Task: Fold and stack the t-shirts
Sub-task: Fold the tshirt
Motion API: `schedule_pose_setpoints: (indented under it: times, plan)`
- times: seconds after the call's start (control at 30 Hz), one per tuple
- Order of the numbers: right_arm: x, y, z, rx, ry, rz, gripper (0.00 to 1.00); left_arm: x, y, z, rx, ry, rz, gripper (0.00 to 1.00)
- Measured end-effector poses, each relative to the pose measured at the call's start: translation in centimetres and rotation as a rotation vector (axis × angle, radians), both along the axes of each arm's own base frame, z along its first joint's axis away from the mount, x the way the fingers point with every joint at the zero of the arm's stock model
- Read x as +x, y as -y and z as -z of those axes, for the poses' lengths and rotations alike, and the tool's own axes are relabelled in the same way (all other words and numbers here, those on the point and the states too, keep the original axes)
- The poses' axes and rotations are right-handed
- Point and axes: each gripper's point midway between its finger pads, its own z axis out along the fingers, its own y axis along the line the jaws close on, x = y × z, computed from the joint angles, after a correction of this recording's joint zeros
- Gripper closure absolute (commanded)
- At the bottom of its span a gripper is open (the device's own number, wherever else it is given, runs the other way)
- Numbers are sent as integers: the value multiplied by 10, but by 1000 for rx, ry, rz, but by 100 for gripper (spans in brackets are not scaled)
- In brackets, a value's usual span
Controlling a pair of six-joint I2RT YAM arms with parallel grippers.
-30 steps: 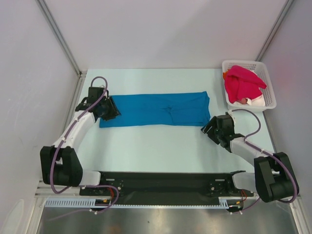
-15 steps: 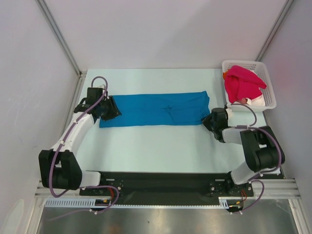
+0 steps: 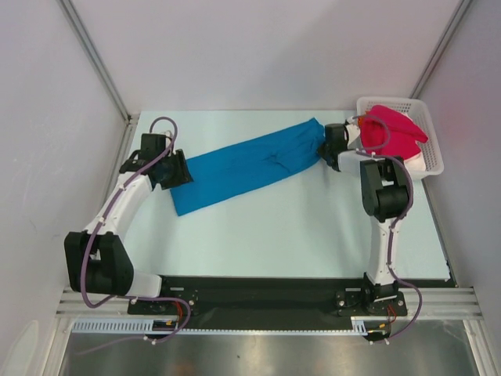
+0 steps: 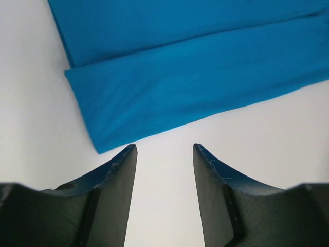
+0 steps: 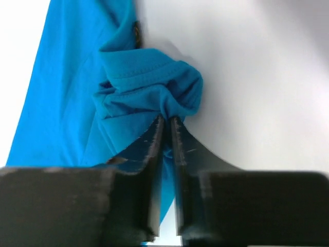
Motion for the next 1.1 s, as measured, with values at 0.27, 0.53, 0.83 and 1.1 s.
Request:
schedule_pose_setpoints:
  times: [0.27, 0.53, 0.83, 1.1]
  plan:
    - [57, 31, -14, -97, -51, -38, 43, -10, 4, 9, 8, -36, 13, 46]
    - [7, 48, -28, -209, -184, -42, 25, -33, 14, -25, -20, 58, 24, 44]
    - [-115, -51, -90, -121, -133, -187, 23, -63, 19, -78, -87, 228, 34, 44]
    - [-251, -274, -66, 196, -92, -580, 32, -87, 22, -94, -131, 267, 41, 45]
